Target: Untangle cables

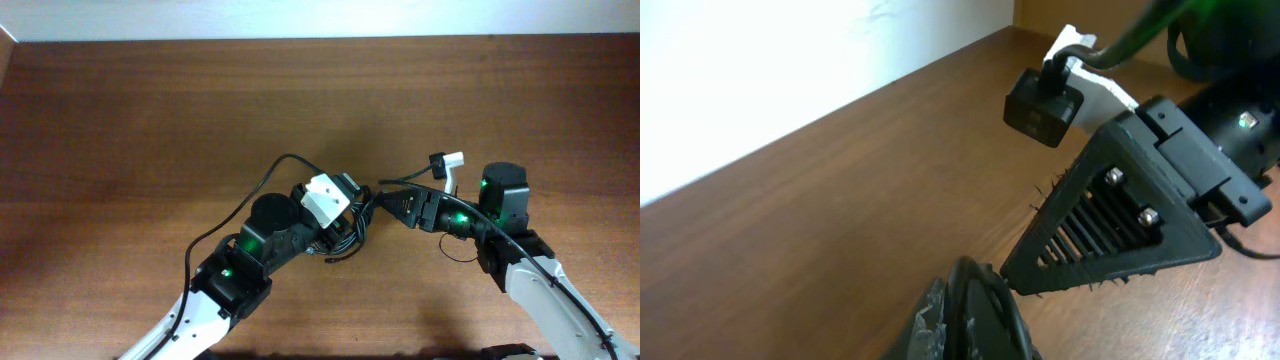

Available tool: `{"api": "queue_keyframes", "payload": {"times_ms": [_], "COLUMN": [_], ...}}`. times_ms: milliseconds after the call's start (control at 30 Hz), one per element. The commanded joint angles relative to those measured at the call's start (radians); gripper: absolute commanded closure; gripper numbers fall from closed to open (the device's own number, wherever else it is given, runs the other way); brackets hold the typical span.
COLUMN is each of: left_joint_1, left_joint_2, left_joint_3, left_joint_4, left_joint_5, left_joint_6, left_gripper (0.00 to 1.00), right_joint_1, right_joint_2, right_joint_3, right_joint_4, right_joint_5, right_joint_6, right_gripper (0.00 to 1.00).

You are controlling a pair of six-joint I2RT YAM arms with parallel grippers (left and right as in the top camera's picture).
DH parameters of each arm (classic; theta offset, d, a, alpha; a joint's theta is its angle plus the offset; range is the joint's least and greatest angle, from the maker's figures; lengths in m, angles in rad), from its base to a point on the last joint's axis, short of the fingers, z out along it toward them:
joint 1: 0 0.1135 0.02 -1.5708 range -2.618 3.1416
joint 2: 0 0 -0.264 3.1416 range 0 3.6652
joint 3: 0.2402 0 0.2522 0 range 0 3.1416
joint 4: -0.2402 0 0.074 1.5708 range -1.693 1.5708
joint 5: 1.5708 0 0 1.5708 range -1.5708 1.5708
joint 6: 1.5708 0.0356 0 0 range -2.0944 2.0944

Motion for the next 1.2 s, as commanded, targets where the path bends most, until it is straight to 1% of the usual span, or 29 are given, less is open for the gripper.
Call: {"api": "queue_keyframes", "payload": {"times_ms": [0,133,233,333,433,467,667,833,900,1033,1167], "left_joint_1": [0.005,0.005,0.005,0.005,0.005,0.005,0.005,0.005,0.005,0.005,0.005], "left_joint_2": [-0.061,-0.161,-0.2,-0.201,-0.201,-0.201,-0.202,-0.201,-0.201,-0.201,-0.201], "left_joint_3": [0.031,0.031,0.031,0.031,0.031,0.031,0.031,0.031,0.031,0.03,0.03], "left_joint_4": [-0.002,-0.016,-0.016,-0.008,0.027,0.058,0.114,0.108,0.1,0.1,0.073], "left_joint_5": [0.006,0.017,0.017,0.016,0.021,0.045,0.047,0.077,0.093,0.097,0.096], "left_joint_6": [-0.121,-0.121,-0.121,-0.121,-0.121,-0.121,-0.121,-0.121,-0.121,-0.121,-0.121], "left_gripper": [1.0,1.0,1.0,1.0,1.0,1.0,1.0,1.0,1.0,1.0,1.0], "right_joint_1": [0.01,0.009,0.009,0.009,0.009,0.009,0.009,0.009,0.009,0.009,0.009], "right_joint_2": [0.003,0.003,0.003,0.003,0.003,0.003,0.003,0.003,0.003,0.003,0.003], "right_joint_3": [-0.003,-0.003,-0.003,-0.003,-0.003,-0.003,-0.003,-0.003,-0.003,-0.003,-0.003], "right_joint_4": [0.003,0.003,0.003,0.003,0.003,0.003,0.002,0.004,0.043,0.183,0.2], "right_joint_5": [-0.017,-0.017,-0.018,-0.024,-0.024,-0.019,-0.013,-0.033,-0.084,-0.24,-0.258], "right_joint_6": [0.003,0.002,0.002,0.002,-0.017,-0.025,-0.028,-0.028,-0.028,-0.028,-0.028], "right_gripper": [0.36,0.36,0.36,0.36,0.36,0.36,0.36,0.36,0.36,0.36,0.36]}}
